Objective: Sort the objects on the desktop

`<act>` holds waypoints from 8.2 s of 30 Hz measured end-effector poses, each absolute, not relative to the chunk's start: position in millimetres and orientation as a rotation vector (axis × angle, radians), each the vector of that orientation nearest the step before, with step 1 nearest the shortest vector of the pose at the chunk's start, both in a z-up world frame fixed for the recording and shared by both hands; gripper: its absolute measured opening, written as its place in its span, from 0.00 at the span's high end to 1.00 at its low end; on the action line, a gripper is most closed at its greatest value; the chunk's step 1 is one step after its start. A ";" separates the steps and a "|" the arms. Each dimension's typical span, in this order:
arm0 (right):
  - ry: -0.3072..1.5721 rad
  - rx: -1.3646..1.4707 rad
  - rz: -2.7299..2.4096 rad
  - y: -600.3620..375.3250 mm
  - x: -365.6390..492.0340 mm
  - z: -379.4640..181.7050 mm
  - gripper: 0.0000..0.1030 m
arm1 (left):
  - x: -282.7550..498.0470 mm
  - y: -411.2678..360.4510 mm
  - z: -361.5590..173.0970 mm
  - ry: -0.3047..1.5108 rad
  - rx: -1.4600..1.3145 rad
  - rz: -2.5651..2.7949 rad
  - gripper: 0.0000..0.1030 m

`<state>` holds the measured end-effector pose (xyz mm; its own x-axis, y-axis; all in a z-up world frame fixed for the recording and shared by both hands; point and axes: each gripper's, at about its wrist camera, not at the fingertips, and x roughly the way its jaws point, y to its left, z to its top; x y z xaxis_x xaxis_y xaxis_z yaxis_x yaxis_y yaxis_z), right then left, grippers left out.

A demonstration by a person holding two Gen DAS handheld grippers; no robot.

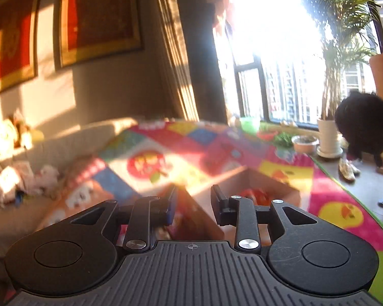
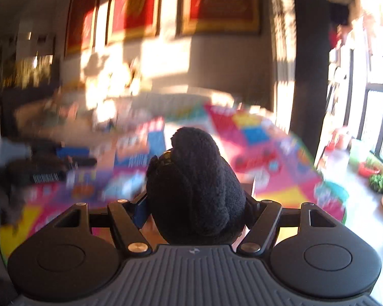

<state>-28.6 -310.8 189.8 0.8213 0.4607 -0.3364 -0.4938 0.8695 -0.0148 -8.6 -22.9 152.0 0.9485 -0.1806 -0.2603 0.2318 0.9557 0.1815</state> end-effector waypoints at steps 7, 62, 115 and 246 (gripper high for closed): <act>0.431 -0.045 0.535 -309.4 -5.7 167.0 0.33 | 9.5 -7.8 112.7 0.393 0.142 -0.202 0.30; 0.286 -0.042 0.442 -328.3 -12.1 215.6 0.35 | 4.3 -36.8 138.9 0.365 0.200 -0.309 0.49; 0.912 -0.370 0.553 -6.1 257.9 35.1 0.57 | 41.0 86.5 10.8 0.552 -0.178 0.060 0.00; 0.703 -0.250 0.516 -203.0 18.0 25.7 0.46 | 28.6 -4.6 8.3 0.703 0.069 -0.172 0.15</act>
<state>18.0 -203.0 25.7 0.6451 0.3657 -0.6709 -0.5300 0.8467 -0.0481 28.6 -4.6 8.3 0.7493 -0.1340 -0.6486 0.1807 0.9835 0.0056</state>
